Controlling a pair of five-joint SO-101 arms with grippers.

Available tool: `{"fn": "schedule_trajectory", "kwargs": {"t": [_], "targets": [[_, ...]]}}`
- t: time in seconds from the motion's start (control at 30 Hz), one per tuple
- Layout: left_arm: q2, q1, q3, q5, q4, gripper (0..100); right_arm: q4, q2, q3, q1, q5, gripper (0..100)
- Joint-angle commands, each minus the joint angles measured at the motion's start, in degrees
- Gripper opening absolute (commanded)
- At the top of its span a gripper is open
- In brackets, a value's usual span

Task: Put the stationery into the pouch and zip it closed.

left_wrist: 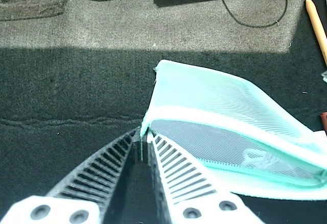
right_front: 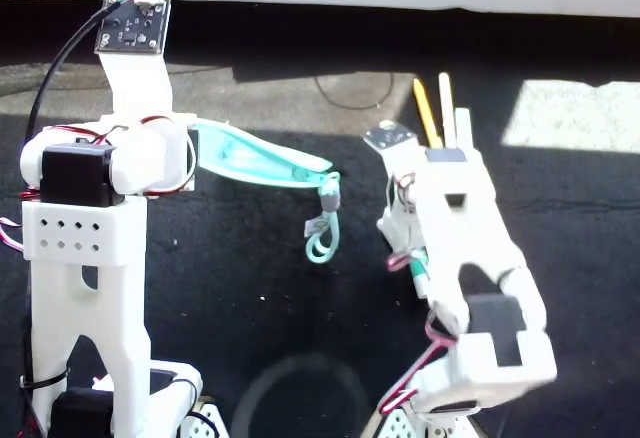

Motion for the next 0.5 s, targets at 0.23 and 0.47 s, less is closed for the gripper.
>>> {"fn": "schedule_trajectory", "kwargs": {"t": [0.23,0.47], "targets": [[0.31,0.48,0.13,0.00,0.26,1,-0.31,17.19,-17.27,-0.84,0.26,15.9],[0.31,0.48,0.04,0.00,0.18,1,-0.31,19.38,-19.12,-0.92,0.26,4.3]]}}
